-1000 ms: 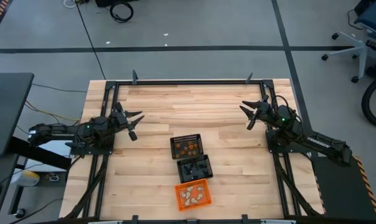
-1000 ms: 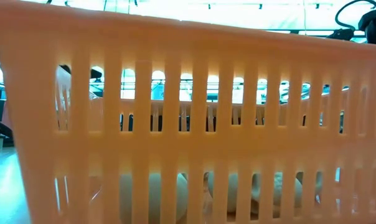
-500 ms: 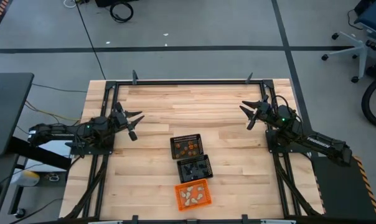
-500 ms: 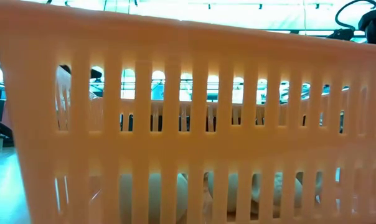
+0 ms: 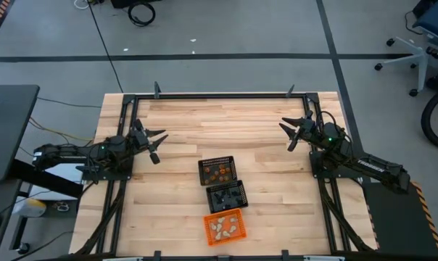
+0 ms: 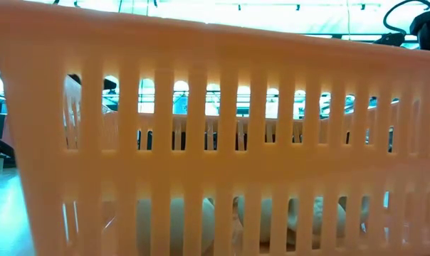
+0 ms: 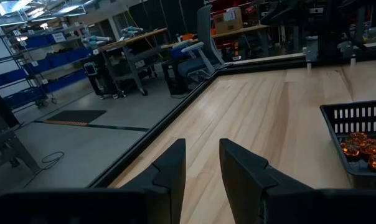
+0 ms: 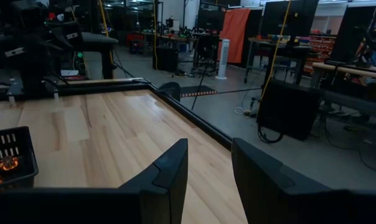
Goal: Sort Halloween decoration
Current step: Return to Home Position
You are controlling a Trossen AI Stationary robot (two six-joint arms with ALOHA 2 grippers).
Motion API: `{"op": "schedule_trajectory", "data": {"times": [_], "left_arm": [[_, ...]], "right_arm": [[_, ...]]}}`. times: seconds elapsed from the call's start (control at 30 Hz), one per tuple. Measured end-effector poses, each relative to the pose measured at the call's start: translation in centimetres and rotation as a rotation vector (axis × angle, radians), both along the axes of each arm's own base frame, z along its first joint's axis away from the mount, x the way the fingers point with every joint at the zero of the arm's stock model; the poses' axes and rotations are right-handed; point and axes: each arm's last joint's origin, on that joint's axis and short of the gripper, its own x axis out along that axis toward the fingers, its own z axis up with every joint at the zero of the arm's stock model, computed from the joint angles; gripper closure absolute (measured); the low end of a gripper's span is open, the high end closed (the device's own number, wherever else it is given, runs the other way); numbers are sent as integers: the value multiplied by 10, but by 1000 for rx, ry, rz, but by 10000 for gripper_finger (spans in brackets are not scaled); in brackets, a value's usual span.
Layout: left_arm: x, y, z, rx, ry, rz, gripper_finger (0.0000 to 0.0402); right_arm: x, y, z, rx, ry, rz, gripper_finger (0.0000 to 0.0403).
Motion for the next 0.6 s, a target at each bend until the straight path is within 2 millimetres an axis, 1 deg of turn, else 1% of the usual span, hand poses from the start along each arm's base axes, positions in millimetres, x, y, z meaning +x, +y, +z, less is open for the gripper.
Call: {"op": "schedule_trajectory", "data": {"times": [0.6], "left_arm": [[0,0,0,0,0,0,298]], "right_arm": [[0,0,0,0,0,0,275]]}}
